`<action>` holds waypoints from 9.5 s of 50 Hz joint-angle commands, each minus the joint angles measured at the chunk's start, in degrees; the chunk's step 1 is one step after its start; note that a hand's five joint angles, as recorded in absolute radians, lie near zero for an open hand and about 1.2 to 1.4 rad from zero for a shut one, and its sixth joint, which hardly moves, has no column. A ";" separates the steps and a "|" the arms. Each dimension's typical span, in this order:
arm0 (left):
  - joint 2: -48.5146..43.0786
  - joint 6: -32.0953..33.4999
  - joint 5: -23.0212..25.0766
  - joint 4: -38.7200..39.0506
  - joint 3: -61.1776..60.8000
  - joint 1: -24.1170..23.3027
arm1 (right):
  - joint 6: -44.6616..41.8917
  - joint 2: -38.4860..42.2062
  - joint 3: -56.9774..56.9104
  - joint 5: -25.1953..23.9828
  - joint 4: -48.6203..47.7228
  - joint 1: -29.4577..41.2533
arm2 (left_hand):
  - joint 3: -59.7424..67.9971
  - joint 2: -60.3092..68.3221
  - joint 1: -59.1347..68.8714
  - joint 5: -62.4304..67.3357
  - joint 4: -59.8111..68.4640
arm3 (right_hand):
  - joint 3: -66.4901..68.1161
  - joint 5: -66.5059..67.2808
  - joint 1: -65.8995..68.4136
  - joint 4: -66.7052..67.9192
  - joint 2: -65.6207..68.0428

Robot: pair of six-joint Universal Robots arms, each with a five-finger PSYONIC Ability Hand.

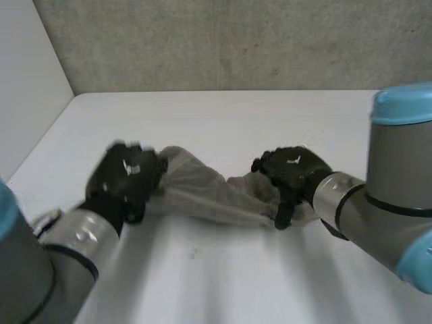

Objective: Fold the laundry

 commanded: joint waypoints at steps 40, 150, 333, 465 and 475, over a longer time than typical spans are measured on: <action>1.60 0.11 0.43 -3.98 9.25 4.19 | -8.48 -13.52 -4.84 -4.27 9.69 -5.41 | 10.35 10.38 13.26 11.12 10.23 | 68.15 66.74 68.16 66.89 67.38; -8.69 -7.70 10.44 13.51 -5.17 18.34 | -11.91 4.06 10.36 -9.39 -17.41 -3.57 | -53.04 -53.01 -50.14 -52.28 -53.16 | 18.58 17.17 18.59 17.32 17.82; -4.12 9.25 6.23 17.90 -10.97 15.97 | -17.10 2.13 1.57 0.29 5.42 -11.03 | 10.35 10.38 13.26 11.12 10.23 | 19.76 18.35 19.77 18.50 19.00; -2.71 8.46 8.61 1.03 3.79 18.08 | -12.62 -4.64 35.50 -6.74 -28.95 -12.00 | 10.35 10.38 13.26 11.12 10.23 | 33.22 31.80 33.23 31.96 32.45; -2.80 8.46 8.61 2.87 3.00 18.17 | -12.79 -1.38 34.80 -6.56 -32.20 -12.09 | 10.35 10.38 13.26 11.12 10.23 | 36.75 35.34 36.76 35.49 35.99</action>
